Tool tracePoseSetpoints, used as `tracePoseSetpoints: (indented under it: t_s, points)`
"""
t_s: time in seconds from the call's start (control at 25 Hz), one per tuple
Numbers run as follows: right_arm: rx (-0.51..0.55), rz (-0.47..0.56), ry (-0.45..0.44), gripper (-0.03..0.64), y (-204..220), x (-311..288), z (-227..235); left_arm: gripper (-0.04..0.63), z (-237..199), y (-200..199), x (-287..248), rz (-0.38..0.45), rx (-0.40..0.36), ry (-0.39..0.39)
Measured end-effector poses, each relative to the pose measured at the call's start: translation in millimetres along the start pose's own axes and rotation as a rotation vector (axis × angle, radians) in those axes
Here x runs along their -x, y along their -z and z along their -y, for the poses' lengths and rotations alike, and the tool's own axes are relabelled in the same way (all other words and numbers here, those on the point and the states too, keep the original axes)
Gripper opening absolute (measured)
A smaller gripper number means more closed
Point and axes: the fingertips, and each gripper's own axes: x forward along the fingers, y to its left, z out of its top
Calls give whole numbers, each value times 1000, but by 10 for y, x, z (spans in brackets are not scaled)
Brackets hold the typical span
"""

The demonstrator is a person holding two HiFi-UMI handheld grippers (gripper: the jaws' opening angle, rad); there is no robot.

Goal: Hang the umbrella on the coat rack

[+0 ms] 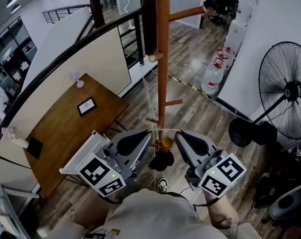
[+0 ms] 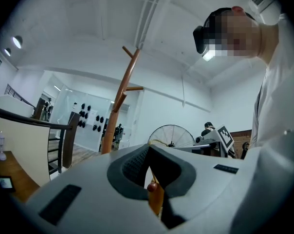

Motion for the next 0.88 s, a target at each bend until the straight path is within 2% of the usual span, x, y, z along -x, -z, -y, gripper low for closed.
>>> tracePoseSetpoints:
  t_s: [0.36, 0.88]
  points:
    - [-38, -11, -29, 3, 60, -73, 168, 0, -75, 101, -93, -35, -11, -50]
    - [-73, -52, 59, 3, 255, -393, 435, 0, -483, 313, -194, -93, 38, -25]
